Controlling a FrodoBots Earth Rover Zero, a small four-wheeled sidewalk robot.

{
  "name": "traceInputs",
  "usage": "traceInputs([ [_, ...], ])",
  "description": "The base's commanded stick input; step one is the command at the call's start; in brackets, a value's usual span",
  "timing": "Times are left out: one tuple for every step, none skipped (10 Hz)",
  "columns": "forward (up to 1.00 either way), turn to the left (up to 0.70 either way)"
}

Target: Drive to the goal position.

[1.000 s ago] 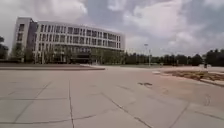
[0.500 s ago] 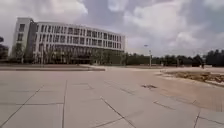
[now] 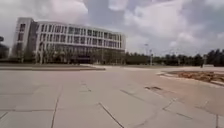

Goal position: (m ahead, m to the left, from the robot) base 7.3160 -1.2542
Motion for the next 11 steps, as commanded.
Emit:
traceInputs([
  [0.50, -0.02],
  [0.50, -0.02],
  [0.50, -0.02],
  [0.50, -0.02],
  [0.50, -0.02],
  [0.50, -0.02],
  [0.50, -0.02],
  [0.50, -0.02],
  [0.50, -0.02],
  [0.50, -0.02],
  [0.50, -0.02],
])
